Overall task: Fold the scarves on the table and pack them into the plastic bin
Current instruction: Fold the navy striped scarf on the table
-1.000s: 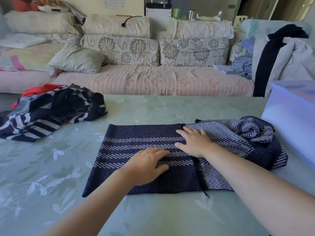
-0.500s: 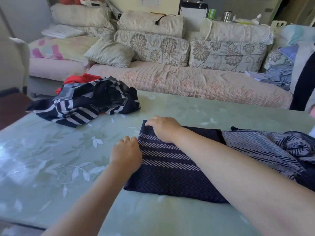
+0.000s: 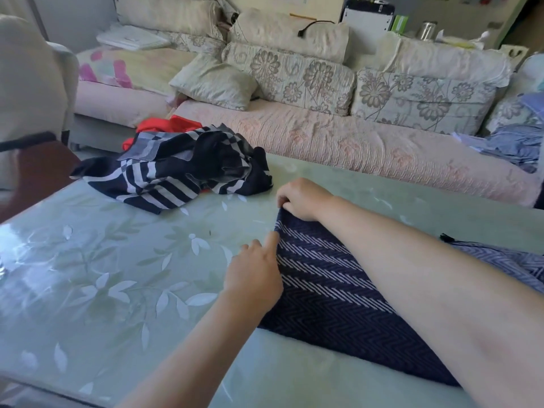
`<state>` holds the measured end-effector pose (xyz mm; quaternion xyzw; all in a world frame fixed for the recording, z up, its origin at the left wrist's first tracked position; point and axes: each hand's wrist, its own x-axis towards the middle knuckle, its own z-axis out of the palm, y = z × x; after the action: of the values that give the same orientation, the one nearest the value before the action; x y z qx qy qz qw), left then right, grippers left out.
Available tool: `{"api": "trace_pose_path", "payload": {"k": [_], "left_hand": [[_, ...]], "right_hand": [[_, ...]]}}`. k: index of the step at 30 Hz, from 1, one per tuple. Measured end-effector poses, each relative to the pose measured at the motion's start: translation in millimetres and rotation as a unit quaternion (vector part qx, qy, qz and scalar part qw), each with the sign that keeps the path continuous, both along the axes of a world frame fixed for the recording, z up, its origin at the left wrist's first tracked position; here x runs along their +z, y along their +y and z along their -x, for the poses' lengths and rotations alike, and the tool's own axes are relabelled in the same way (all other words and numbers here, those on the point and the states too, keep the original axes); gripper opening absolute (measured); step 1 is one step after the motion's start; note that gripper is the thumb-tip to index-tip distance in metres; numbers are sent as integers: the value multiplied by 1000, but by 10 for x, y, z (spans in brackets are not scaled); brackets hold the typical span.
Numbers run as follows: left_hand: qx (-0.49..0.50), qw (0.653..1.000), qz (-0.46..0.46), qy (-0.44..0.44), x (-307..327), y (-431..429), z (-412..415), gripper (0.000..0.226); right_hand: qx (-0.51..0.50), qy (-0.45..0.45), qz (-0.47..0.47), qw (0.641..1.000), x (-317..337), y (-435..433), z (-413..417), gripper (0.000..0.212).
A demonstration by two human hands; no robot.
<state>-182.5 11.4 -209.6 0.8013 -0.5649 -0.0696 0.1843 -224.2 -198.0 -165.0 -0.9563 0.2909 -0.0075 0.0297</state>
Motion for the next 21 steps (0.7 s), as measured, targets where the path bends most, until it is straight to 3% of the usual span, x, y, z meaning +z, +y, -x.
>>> {"api": "trace_pose_path", "payload": {"k": [6,11,18,21], "left_hand": [[19,990,-34,134,87,-32,-160,54],[51,996,-63,38,204,7,-617,41],[172,982,-75,-33,169,256,-1481,29],[200,971,-112,-67,125,308,-1581,12]], "right_hand": [[-23,-81,-11,996,-115,-89,10,20],[-2,-111,-15,994,-170,15,-248,25],[51,-7,-44,998,-285,428,-1080,73],[76,28,-32,996,-375,586,-1349,82]]}}
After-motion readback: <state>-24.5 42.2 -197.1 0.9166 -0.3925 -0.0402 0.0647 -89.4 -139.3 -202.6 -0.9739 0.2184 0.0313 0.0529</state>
